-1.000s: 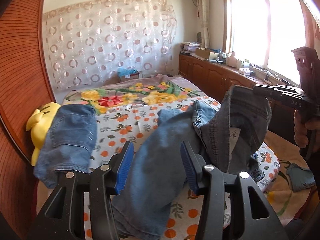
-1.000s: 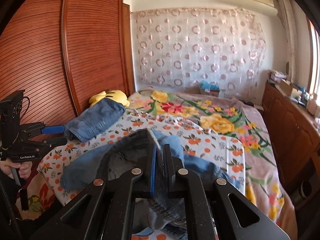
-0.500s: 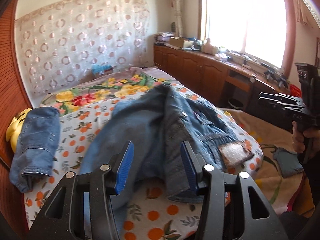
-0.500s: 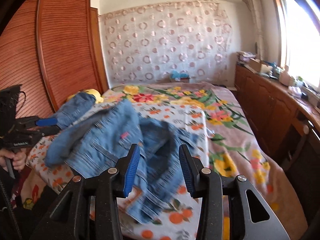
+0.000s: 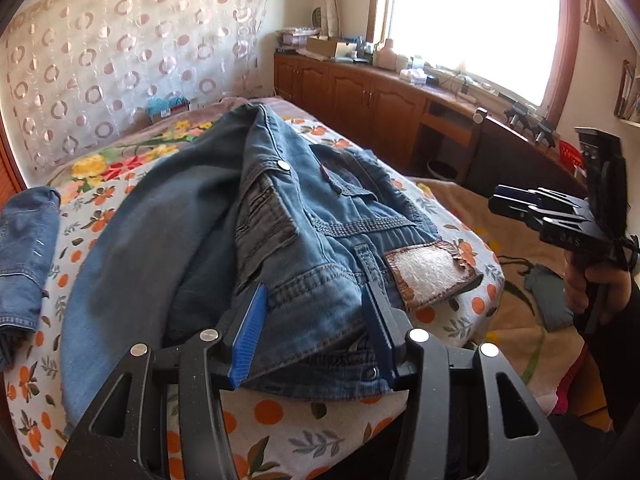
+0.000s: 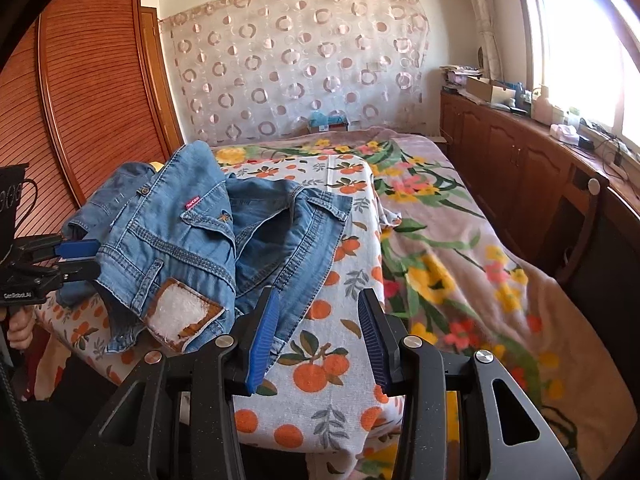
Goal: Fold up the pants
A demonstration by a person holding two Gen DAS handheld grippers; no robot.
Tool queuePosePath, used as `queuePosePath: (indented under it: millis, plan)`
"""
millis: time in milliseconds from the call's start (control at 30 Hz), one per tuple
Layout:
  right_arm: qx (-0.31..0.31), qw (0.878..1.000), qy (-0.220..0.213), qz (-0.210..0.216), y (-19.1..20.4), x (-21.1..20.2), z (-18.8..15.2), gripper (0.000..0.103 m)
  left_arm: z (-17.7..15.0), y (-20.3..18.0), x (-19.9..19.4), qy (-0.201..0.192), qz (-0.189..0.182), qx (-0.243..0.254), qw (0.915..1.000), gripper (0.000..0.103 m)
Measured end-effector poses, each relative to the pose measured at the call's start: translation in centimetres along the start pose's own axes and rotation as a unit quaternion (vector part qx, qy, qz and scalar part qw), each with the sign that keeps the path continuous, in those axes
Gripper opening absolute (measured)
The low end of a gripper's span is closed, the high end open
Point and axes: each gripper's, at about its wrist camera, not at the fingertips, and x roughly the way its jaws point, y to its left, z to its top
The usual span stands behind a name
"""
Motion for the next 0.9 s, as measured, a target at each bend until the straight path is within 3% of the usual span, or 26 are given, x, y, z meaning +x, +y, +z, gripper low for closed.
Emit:
queuePosePath:
  millis: [200, 300, 400, 600, 667, 900]
  plan:
    - [-0.001, 1.0, 0.0, 0.001, -1.3, 0.1, -1.4, 0.043, 0.2, 0.2, 2.4, 0.021, 0.025, -0.001, 0.9995, 0.05]
    - [0.003, 1.0, 0.003, 0.003, -1.7, 0.0, -1.7, 0.043, 0.0, 0.2, 2.6, 0.023, 0.03, 0.011, 0.9992, 0.022]
    - [0.006, 1.0, 0.008, 0.002, -2.1, 0.3, -1.9, 0.043, 0.0, -0.1, 1.6, 0.009, 0.04, 0.025, 0.9988, 0.012]
    - [0.013, 1.0, 0.007, 0.0, -3.0, 0.4, -1.4, 0.043, 2.1, 2.3, -6.3, -0.08, 0.039, -0.009, 0.996, 0.01]
    - [0.014, 1.0, 0.003, 0.004, -3.1, 0.6, -1.1, 0.043, 2.4, 3.7, -9.1, -0.107, 0.057, -0.019, 0.9924, 0.01]
    - [0.01, 1.0, -0.006, 0.023, -2.4, 3.2, 0.4, 0.044, 0.5, 8.4, -12.5, -0.127, 0.098, -0.061, 0.9852, 0.009]
